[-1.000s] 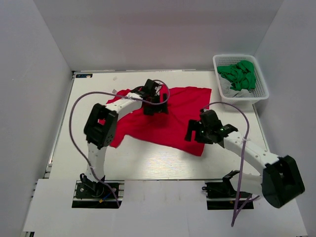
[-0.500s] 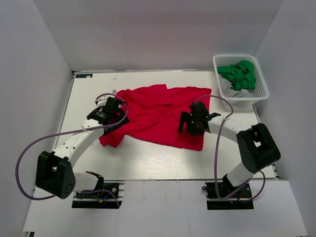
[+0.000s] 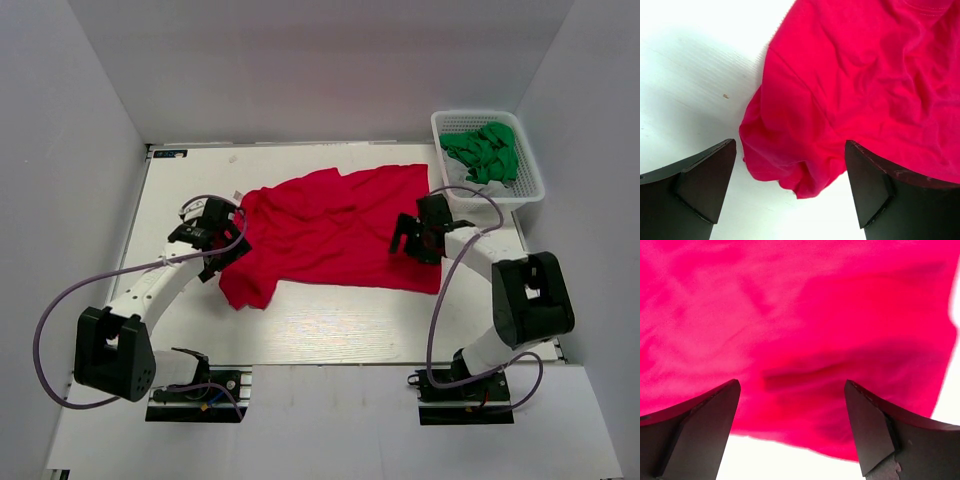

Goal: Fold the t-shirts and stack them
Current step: Flatten out the tshirt

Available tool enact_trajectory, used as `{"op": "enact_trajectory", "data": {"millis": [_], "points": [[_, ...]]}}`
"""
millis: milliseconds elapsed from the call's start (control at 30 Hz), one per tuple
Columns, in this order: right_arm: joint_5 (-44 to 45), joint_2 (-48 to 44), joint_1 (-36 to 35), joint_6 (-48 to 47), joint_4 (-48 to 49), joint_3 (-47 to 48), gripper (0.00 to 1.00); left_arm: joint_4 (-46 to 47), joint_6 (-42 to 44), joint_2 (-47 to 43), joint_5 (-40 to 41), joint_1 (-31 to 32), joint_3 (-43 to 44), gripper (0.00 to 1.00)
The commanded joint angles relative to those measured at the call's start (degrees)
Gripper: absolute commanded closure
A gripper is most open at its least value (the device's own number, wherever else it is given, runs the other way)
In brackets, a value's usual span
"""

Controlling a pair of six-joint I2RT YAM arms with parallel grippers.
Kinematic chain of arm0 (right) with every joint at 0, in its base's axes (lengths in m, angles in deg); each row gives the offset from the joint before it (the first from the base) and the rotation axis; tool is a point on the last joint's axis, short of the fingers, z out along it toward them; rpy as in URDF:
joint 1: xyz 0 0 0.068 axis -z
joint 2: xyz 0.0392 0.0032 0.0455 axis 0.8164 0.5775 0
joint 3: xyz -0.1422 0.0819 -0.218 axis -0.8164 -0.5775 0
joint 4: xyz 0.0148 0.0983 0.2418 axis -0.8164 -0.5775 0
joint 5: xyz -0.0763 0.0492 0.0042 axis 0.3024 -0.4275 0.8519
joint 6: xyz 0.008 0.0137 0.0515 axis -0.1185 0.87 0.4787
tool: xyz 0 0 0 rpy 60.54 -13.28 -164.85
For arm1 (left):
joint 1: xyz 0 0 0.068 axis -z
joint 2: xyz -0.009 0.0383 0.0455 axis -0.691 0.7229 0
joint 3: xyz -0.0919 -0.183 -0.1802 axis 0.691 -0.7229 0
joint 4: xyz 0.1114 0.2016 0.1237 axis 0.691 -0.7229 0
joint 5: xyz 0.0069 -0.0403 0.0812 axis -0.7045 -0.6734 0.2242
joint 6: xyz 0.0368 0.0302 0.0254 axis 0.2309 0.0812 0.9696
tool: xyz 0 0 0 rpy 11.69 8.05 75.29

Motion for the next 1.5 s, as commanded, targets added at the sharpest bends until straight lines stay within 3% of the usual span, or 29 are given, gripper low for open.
{"op": "enact_trajectory", "data": {"millis": [0, 100, 267, 367, 467, 567, 733, 833, 967, 1100, 1133, 1233, 1467], "points": [[-7.9, -6.4, -2.6, -6.2, -0.7, 2.0, 0.1, 1.1, -0.1, -1.2, -3.0, -0.7, -1.0, 0.01], [-14.9, -11.4, -7.8, -7.5, -0.5, 1.1, 0.1, -2.5, -1.9, -2.9, -5.0, -0.7, -3.2, 0.01], [-16.4, -10.5, -22.1, -7.3, -0.8, 2.9, 0.1, -5.5, -5.8, -17.2, -5.5, -0.7, -13.7, 0.01], [-22.4, -4.0, -27.2, -4.9, 4.6, 3.5, 0.1, -4.8, -7.3, -22.4, -7.4, -0.2, -19.0, 0.01], [-23.1, 2.8, -32.8, -4.3, 7.1, 7.3, 0.1, -5.9, -11.5, -23.8, -8.9, 0.3, -22.2, 0.01], [-23.4, 8.3, -36.7, -3.0, 10.8, 12.0, 0.1, 0.0, -11.5, -23.8, -11.1, 0.3, -27.3, 0.01], [-22.9, 16.6, -39.3, -0.6, 11.2, 20.3, 0.1, 7.4, -9.4, -17.5, -12.8, 0.3, -29.4, 0.19], [-21.9, 18.3, -40.2, 0.1, 10.9, 22.1, 0.1, 10.9, -8.8, -13.1, -12.2, 0.3, -29.4, 0.39], [-17.1, 15.1, -39.6, 0.6, 10.5, 19.0, 0.1, 13.2, -7.4, -9.1, -11.1, 0.3, -27.9, 0.52], [-10.6, 11.0, -39.1, 0.5, 8.5, 15.0, 0.1, 13.7, -6.1, -7.4, -8.9, 0.3, -25.6, 0.74], [-9.6, 9.6, -38.9, 0.3, 7.3, 14.5, 0.1, 13.7, -6.1, -7.4, -8.9, 0.3, -25.6, 0.85], [-2.0, 6.7, -38.0, 0.5, 5.3, 12.1, 0.1, 13.2, -6.1, -7.4, -7.3, 0.3, -24.4, 1.0], [8.9, 1.4, -34.7, 0.6, 3.2, 8.4, 0.1, 8.4, -3.6, -16.2, -9.5, 0.3, -22.7, 1.0]]}}
